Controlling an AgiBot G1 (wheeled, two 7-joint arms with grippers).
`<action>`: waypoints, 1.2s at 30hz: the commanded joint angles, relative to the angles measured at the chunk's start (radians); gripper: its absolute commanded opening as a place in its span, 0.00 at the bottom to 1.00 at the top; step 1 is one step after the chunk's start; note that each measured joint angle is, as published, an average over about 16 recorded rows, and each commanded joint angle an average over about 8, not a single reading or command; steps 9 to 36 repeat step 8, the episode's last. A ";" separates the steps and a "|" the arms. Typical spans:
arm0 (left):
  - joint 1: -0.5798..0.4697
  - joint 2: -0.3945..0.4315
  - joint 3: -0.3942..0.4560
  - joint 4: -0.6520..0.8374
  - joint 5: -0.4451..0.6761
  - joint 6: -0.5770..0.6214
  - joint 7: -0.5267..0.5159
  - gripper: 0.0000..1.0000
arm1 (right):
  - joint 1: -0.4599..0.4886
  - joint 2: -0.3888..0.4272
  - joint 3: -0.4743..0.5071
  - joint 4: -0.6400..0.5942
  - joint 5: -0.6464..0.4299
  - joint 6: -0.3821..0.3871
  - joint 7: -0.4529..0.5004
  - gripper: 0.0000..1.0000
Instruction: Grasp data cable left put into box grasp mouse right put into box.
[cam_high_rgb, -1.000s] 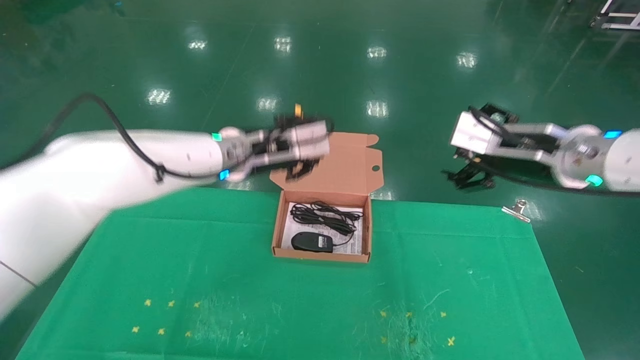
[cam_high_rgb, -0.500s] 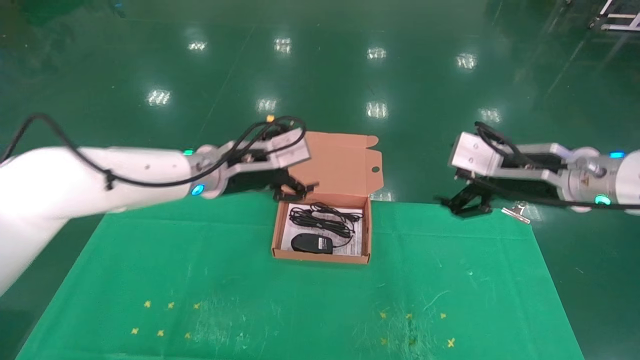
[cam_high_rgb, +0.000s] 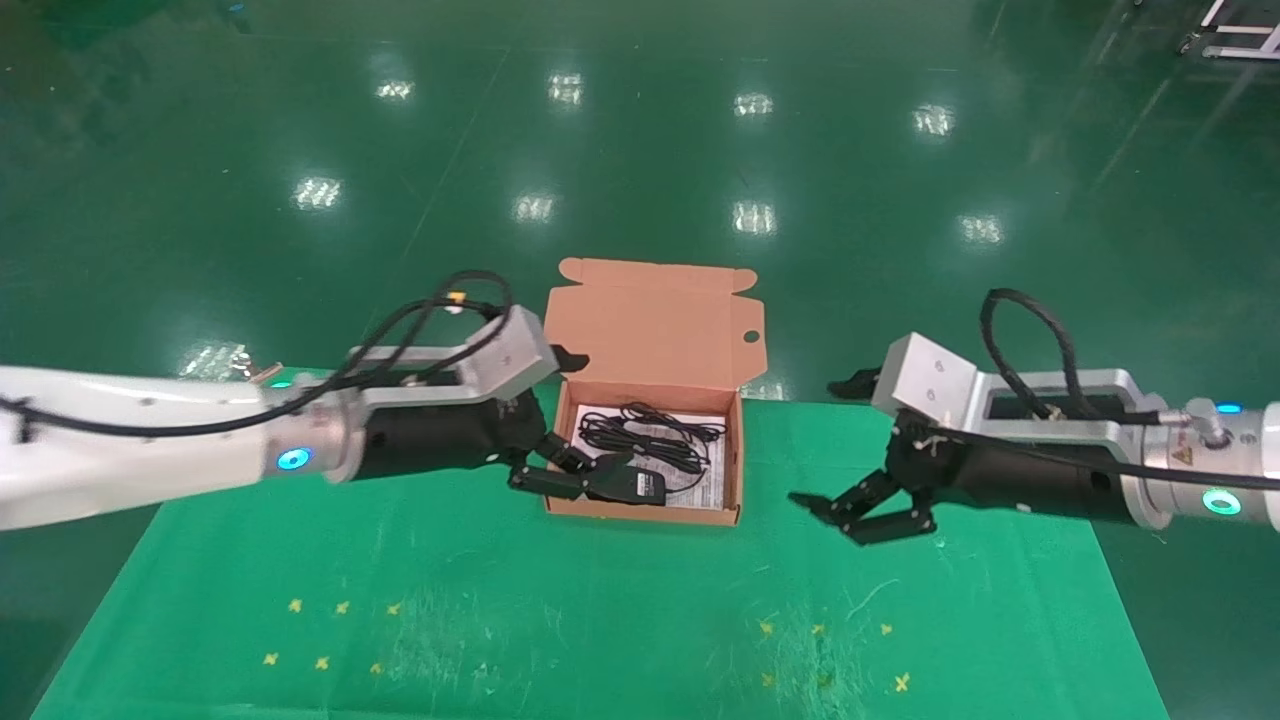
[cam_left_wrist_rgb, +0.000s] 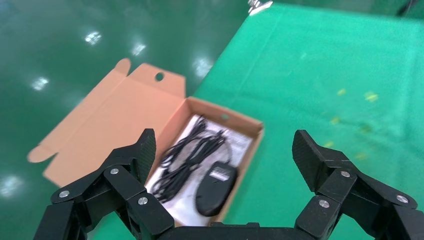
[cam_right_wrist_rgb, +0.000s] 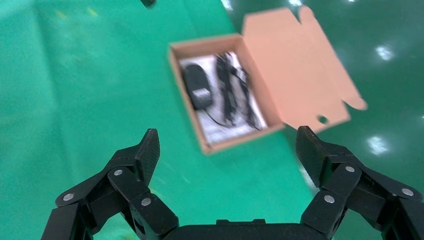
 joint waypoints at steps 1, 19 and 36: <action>0.020 -0.022 -0.027 -0.015 -0.036 0.032 0.003 1.00 | -0.020 0.005 0.022 0.001 0.041 -0.022 -0.010 1.00; 0.076 -0.083 -0.103 -0.056 -0.137 0.120 0.010 1.00 | -0.075 0.019 0.085 0.004 0.154 -0.083 -0.040 1.00; 0.076 -0.083 -0.103 -0.056 -0.137 0.120 0.010 1.00 | -0.075 0.019 0.085 0.004 0.154 -0.083 -0.040 1.00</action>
